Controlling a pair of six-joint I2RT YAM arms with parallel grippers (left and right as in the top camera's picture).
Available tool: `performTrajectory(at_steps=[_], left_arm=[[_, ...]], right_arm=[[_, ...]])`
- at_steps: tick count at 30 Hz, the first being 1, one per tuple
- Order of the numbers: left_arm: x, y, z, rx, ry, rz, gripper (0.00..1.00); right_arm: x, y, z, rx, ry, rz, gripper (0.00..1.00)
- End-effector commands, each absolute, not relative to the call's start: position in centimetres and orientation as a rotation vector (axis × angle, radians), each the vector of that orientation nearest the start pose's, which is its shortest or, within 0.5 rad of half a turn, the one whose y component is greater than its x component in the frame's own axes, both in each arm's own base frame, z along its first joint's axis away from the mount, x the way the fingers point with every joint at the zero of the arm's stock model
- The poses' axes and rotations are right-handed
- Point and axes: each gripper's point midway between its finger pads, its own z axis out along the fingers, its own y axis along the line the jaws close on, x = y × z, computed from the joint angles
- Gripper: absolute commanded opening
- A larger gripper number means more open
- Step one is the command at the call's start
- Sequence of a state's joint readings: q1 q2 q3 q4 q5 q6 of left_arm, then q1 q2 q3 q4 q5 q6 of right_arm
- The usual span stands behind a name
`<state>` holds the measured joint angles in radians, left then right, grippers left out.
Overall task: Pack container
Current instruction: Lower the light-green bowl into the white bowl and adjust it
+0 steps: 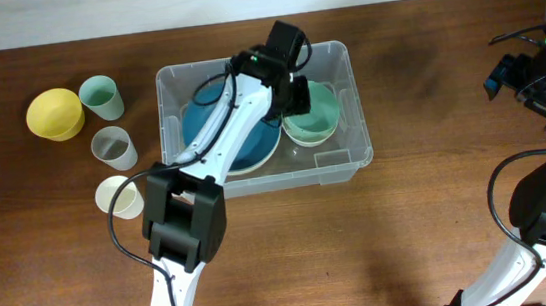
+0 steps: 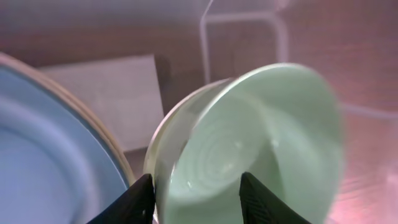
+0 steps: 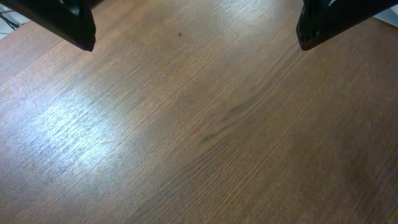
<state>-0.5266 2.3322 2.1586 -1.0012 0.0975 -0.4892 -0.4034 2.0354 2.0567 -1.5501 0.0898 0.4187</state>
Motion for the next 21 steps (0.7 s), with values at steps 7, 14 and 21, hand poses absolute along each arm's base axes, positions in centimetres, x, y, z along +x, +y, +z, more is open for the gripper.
performTrajectory(at_steps=[7,14,21], left_arm=[[47.4,-29.8,13.7,0.138,2.739,-0.435,0.47],[47.3,-29.0,13.4,0.127,2.753,-0.381,0.45],[47.1,-27.9,12.1,0.111,2.784,-0.287,0.12]], right_arm=[[35.3,-17.1,16.8,1.257,2.834,-0.164,0.99],[35.2,-17.1,16.8,1.257,2.834,-0.164,0.99],[35.2,-17.1,16.8,1.257,2.834,-0.164,0.99]])
